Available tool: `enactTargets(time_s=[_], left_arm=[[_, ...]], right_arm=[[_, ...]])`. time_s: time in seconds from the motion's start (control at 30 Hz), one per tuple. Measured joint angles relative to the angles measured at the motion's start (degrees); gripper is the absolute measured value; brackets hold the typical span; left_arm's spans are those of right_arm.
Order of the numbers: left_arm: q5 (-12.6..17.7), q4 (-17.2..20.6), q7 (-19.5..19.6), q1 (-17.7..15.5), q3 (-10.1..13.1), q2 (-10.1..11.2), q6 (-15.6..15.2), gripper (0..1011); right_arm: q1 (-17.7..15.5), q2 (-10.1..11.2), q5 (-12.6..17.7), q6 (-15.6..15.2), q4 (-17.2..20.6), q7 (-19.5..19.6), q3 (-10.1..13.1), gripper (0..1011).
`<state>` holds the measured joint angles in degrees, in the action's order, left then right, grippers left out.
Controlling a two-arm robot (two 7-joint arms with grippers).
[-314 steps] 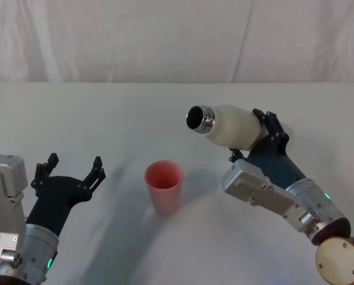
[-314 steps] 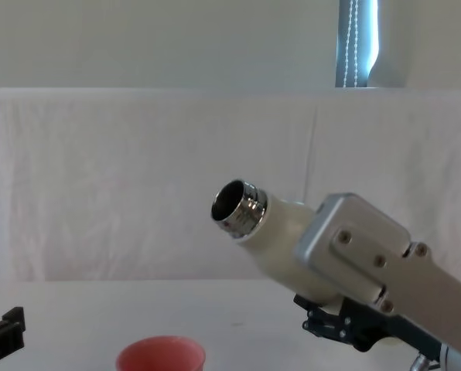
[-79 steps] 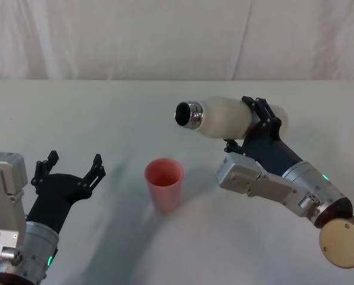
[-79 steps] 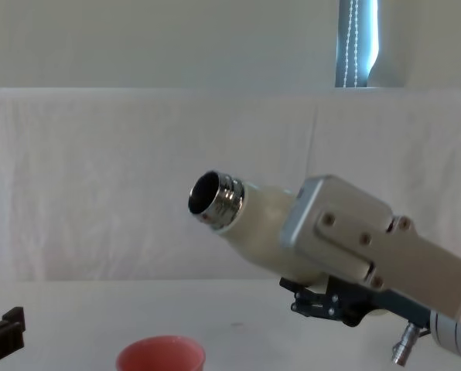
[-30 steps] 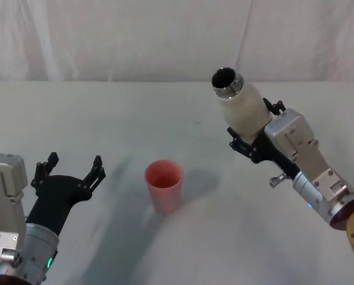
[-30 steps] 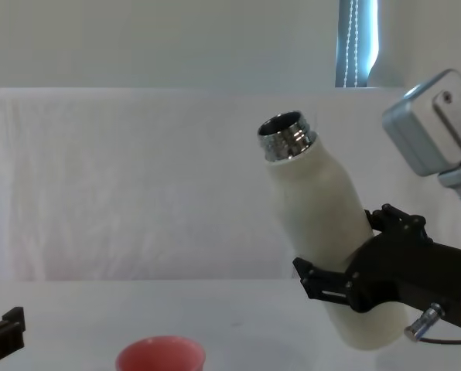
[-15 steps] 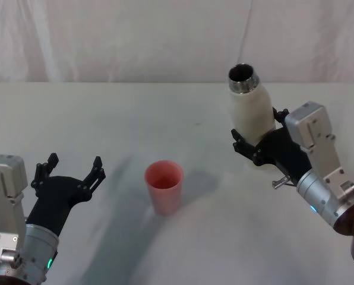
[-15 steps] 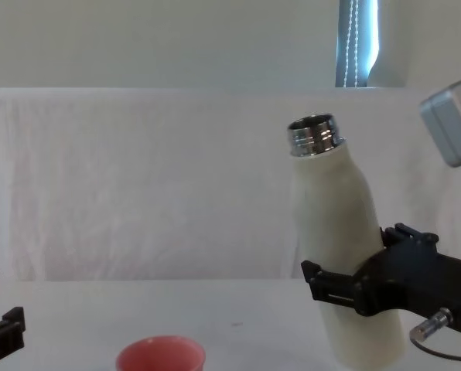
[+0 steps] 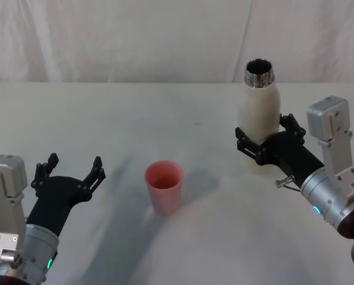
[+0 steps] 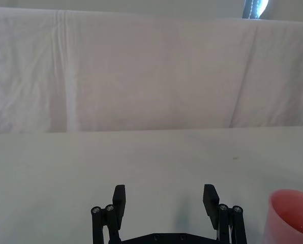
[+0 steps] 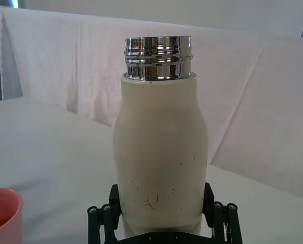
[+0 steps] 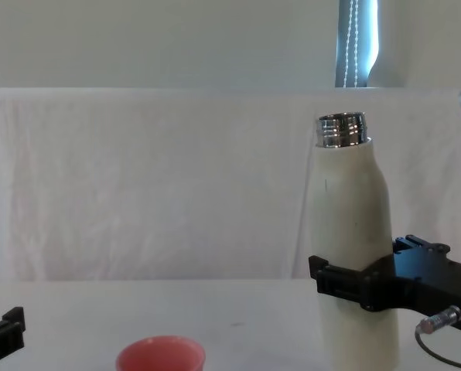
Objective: Grasp the thermos with one hand and pour water into the cup lid.
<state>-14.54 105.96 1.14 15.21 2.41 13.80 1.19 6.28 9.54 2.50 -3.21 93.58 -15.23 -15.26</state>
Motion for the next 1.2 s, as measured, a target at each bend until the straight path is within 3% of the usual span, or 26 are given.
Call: enactTargets(time_s=[0.33, 0.7, 0.97, 1.2], left_arm=[[0.00, 0.00, 0.00, 0.00, 0.00, 0.00, 0.00, 1001], [0.00, 0.00, 0.00, 0.00, 0.00, 0.00, 0.00, 1001], [0.00, 0.00, 0.00, 0.00, 0.00, 0.00, 0.00, 1001], [0.00, 0.00, 0.00, 0.00, 0.00, 0.00, 0.00, 1001]], right_arm=[[-0.11, -0.27, 3.92, -0.17, -0.67, 0.10, 0.24, 950], [0.18, -0.04, 8.43, -2.42, -1.41, -0.28, 0.10, 950], [0.34, 0.19, 9.19, -1.22, -2.12, 0.62, -0.49, 950], [0.74, 0.16, 7.66, 1.54, -3.82, 1.63, -1.74, 950]])
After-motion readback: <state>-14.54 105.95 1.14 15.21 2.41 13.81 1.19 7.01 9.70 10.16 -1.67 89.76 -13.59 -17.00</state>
